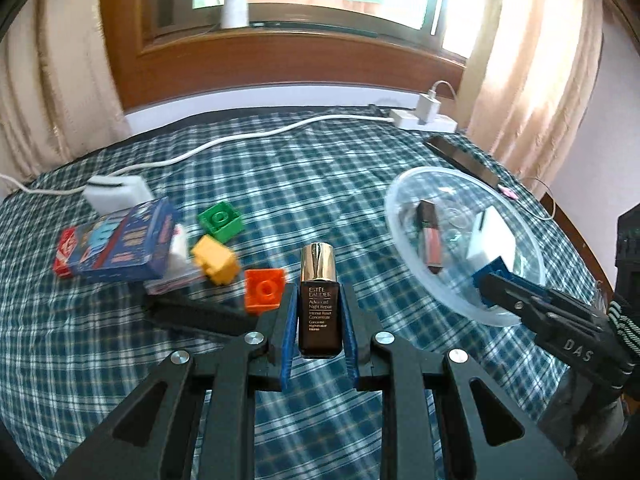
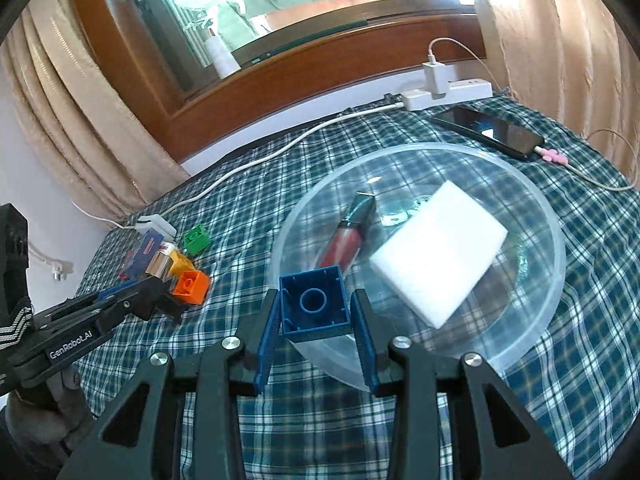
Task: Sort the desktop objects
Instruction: 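Carry the bottle in left tool and blue block in right tool over bowl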
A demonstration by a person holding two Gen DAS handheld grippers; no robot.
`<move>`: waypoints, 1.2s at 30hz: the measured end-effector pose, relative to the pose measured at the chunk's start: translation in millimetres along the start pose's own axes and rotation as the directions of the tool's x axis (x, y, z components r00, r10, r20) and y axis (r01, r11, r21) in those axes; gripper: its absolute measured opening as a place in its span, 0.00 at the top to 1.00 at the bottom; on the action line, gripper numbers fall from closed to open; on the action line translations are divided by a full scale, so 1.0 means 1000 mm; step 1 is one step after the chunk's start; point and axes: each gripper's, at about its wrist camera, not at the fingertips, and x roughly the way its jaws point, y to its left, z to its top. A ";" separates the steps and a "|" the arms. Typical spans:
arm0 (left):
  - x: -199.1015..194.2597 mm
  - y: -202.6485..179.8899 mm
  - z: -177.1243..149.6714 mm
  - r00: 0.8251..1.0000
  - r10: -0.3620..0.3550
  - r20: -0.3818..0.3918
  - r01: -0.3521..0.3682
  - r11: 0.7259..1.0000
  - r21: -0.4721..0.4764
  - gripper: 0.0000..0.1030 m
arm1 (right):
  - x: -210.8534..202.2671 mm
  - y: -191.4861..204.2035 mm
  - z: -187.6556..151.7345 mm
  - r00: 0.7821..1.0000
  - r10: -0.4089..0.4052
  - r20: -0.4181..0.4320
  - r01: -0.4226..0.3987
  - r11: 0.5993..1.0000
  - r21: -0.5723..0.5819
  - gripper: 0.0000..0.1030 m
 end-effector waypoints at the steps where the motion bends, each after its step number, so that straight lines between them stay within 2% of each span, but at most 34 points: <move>1: 0.001 -0.004 0.001 1.000 -0.004 -0.001 0.004 1.000 0.005 0.78 | 0.000 -0.002 0.000 1.000 0.004 -0.002 -0.004 1.000 0.004 0.62; 9: 0.012 -0.032 0.013 0.999 -0.039 -0.005 0.039 0.998 0.051 0.78 | 0.010 -0.015 0.003 0.998 0.049 -0.031 -0.048 0.998 0.044 0.62; 15: 0.027 -0.051 0.023 0.998 -0.068 -0.020 0.069 0.995 0.075 0.78 | 0.012 -0.020 0.004 0.999 0.036 -0.037 -0.034 0.998 0.046 0.62; 19: 0.037 -0.060 0.027 0.995 -0.090 -0.038 0.093 0.992 0.084 0.78 | 0.011 -0.022 0.005 0.999 0.008 -0.033 -0.007 0.999 0.042 0.62; 24: 0.049 -0.067 0.030 0.992 -0.109 -0.057 0.113 0.989 0.090 0.78 | 0.012 -0.028 0.006 0.995 -0.096 -0.021 0.097 0.995 0.024 0.62; 36: 0.065 -0.081 0.035 0.986 -0.143 -0.090 0.152 0.983 0.100 0.78 | 0.009 -0.038 0.005 0.992 -0.126 -0.031 0.127 0.991 0.038 0.62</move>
